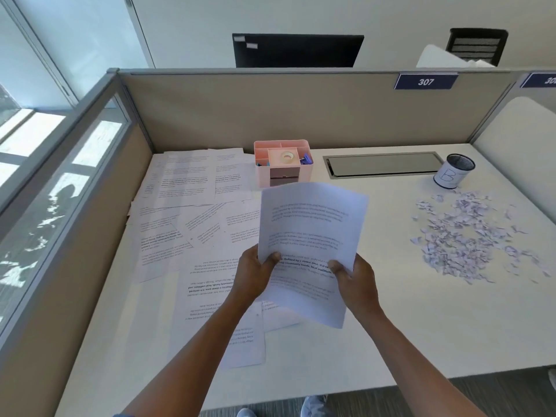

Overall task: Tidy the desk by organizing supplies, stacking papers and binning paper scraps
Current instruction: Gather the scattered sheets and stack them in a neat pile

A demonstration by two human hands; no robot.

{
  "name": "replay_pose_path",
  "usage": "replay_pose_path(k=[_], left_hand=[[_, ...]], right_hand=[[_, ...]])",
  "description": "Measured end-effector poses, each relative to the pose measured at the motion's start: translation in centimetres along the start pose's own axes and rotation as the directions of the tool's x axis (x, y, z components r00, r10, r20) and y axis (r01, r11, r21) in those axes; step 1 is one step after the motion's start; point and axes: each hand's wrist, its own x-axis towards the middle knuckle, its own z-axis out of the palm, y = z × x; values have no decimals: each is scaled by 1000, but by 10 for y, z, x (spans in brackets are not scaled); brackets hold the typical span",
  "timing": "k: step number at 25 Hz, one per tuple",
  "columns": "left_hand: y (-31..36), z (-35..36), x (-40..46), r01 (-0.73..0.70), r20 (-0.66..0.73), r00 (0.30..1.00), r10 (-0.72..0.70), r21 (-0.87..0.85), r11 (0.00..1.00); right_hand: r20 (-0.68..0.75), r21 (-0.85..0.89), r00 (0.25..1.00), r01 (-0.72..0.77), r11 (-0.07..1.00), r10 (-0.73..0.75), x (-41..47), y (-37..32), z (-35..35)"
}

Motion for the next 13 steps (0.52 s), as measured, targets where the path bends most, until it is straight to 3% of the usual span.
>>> replay_pose_path(k=[5, 8, 11, 13], left_hand=[[-12, -24, 3, 21, 33, 999, -25, 101, 995], [-35, -47, -1, 174, -144, 979, -143, 237, 956], [-66, -79, -14, 345, -337, 926, -172, 564, 751], [-79, -94, -25, 441, -392, 894, -216, 682, 584]], right_hand=[[64, 126, 996, -70, 990, 62, 2, 4, 7], [75, 167, 987, -155, 974, 144, -1, 14, 10], [59, 191, 978, -207, 960, 199, -5, 22, 11], [56, 195, 972, -234, 952, 227, -9, 28, 11]])
